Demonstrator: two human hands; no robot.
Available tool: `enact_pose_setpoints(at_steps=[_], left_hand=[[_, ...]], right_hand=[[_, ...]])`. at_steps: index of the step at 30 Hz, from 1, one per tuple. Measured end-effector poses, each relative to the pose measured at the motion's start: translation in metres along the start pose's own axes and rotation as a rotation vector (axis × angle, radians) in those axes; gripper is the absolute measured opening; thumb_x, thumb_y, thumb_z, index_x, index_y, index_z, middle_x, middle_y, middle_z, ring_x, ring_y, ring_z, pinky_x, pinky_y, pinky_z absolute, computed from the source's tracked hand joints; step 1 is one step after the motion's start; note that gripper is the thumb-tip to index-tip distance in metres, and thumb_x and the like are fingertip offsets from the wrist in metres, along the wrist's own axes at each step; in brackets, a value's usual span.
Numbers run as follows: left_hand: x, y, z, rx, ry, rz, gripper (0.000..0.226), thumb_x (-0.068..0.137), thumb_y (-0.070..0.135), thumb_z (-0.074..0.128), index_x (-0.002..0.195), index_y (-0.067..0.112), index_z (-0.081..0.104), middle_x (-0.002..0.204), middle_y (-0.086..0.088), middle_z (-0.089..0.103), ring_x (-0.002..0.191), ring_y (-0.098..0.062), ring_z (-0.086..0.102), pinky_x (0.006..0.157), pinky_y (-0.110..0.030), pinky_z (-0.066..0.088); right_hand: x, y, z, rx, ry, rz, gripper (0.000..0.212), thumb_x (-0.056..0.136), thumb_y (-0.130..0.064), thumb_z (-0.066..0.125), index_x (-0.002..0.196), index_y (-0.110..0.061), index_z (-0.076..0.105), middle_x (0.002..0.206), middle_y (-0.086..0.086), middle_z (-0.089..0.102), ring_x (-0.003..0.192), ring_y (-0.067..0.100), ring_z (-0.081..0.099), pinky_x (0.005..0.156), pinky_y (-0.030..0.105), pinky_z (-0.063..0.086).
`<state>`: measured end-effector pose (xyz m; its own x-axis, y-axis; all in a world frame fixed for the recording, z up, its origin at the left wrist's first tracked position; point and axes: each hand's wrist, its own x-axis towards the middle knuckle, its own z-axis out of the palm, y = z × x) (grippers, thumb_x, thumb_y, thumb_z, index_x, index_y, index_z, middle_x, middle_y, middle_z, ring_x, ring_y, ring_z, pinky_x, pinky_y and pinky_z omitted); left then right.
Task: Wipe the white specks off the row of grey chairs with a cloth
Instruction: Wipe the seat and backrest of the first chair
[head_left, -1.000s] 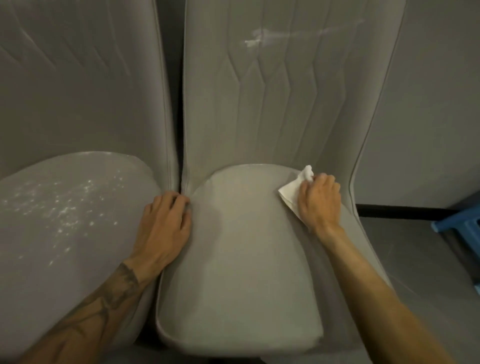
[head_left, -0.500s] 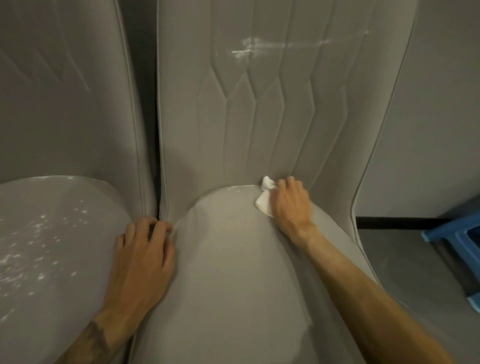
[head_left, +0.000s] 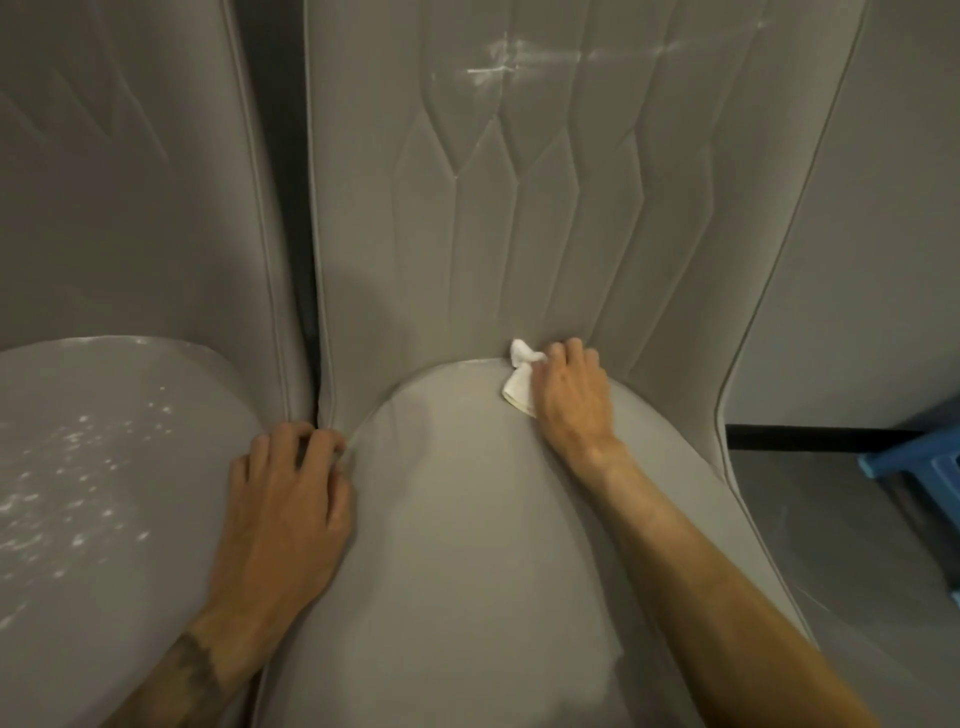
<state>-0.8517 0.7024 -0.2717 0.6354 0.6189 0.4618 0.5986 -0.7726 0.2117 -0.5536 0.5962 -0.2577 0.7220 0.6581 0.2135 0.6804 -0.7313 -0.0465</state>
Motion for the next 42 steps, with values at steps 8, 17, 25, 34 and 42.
enact_pose_setpoints(at_steps=[8,17,25,34,42], left_hand=[[0.0,0.001,-0.002,0.004,-0.029,-0.01,0.021,0.093,0.026,0.046,0.108,0.019,0.057,0.111,-0.008,0.053,0.094,-0.032,0.048,0.081,-0.046,0.038],[0.0,0.004,-0.003,-0.002,-0.052,-0.038,0.019,0.093,0.026,0.044,0.107,0.02,0.055,0.111,-0.006,0.052,0.094,-0.03,0.048,0.08,-0.046,0.04],[0.001,0.007,-0.007,-0.005,-0.069,-0.057,0.021,0.092,0.027,0.043,0.107,0.019,0.056,0.111,-0.008,0.053,0.094,-0.033,0.049,0.081,-0.05,0.043],[0.0,0.003,-0.005,-0.014,-0.051,-0.033,0.02,0.092,0.027,0.044,0.107,0.02,0.055,0.11,-0.006,0.051,0.093,-0.03,0.048,0.078,-0.047,0.04],[0.001,0.004,-0.007,-0.006,-0.057,-0.036,0.023,0.091,0.026,0.043,0.107,0.018,0.056,0.111,-0.009,0.054,0.094,-0.032,0.05,0.078,-0.048,0.042]], right_hand=[[0.0,-0.062,-0.001,0.103,-0.058,-0.346,0.027,0.106,-0.029,0.032,0.113,-0.012,0.053,0.118,0.012,0.053,0.107,0.035,0.048,0.095,0.045,0.037],[-0.02,-0.111,0.005,0.143,-0.036,-0.258,0.031,0.104,-0.029,0.028,0.119,-0.014,0.052,0.119,0.01,0.054,0.109,0.033,0.048,0.092,0.046,0.036],[-0.005,-0.028,-0.005,0.028,-0.008,-0.038,0.025,0.1,-0.022,0.038,0.113,-0.009,0.054,0.12,0.016,0.053,0.109,0.036,0.049,0.09,0.047,0.038],[-0.001,-0.033,-0.005,0.013,-0.072,-0.229,0.026,0.103,-0.023,0.031,0.117,-0.013,0.051,0.124,0.012,0.051,0.112,0.034,0.047,0.095,0.045,0.038],[-0.034,-0.111,-0.007,0.215,-0.049,-0.436,0.025,0.099,-0.023,0.038,0.115,-0.011,0.053,0.117,0.012,0.052,0.105,0.034,0.047,0.092,0.046,0.036]])
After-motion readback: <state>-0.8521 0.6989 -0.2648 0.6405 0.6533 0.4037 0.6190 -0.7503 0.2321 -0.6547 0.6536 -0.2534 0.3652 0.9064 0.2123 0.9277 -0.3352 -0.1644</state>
